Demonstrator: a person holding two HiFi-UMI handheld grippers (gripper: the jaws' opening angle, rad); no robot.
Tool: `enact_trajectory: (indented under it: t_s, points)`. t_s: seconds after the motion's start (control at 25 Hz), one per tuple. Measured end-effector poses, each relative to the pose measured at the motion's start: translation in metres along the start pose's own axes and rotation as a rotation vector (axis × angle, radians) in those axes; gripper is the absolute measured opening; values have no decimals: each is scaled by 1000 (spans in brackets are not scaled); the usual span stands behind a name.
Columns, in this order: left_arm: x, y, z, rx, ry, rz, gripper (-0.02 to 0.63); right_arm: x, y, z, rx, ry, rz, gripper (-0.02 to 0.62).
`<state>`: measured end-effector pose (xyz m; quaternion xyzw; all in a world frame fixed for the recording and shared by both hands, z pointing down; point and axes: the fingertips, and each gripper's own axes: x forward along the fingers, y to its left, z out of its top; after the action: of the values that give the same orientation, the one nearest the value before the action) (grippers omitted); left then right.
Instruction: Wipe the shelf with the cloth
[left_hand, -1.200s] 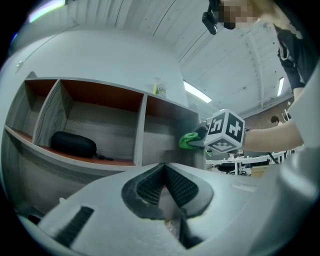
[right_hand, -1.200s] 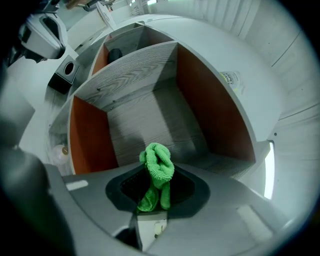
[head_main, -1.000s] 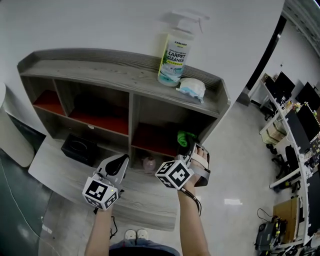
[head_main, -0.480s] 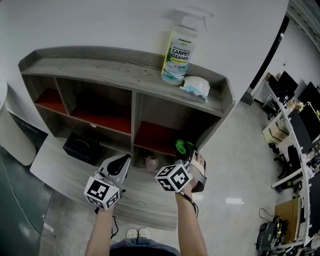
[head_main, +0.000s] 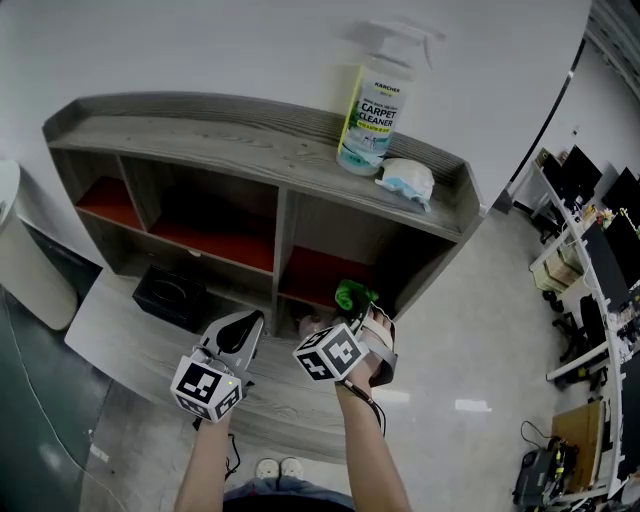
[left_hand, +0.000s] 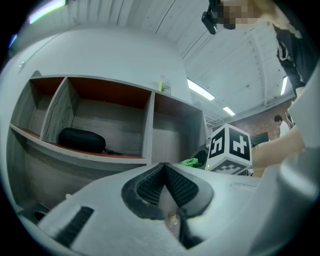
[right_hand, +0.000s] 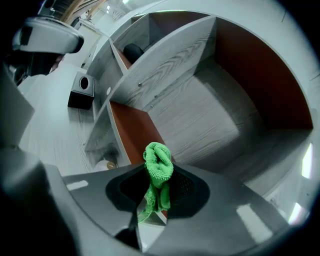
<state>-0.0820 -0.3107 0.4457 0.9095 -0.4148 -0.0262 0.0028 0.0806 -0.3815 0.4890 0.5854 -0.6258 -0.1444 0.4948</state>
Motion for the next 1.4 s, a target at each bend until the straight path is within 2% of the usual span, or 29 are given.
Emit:
enact_trajectory:
  t_s: [0.28, 0.48, 0.56, 0.72, 0.88, 1.04, 1.16, 1.4]
  points:
    - [-14, 19, 0, 1, 0, 45, -2, -4, 36, 56, 7, -89, 126, 100]
    - [-18, 26, 1, 3, -2, 64, -2, -6, 44, 73, 49, -122, 192, 100]
    - [-18, 27, 2, 7, -2, 63, -2, -10, 30, 75, 116, -158, 168, 100]
    - [-17, 29, 1, 4, -1, 69, -2, -22, -24, 94, 289, -293, 44, 100]
    - [-21, 32, 2, 13, 3, 84, -2, -24, -68, 123, 403, -415, -53, 100]
    - [-27, 39, 6, 23, 6, 108, -2, -16, -88, 153, 446, -479, -81, 100]
    - [-30, 42, 8, 28, 3, 121, -2, -6, -96, 165, 457, -483, -92, 100]
    - [-24, 39, 9, 28, 3, 109, -2, 2, -120, 142, 482, -453, -166, 101]
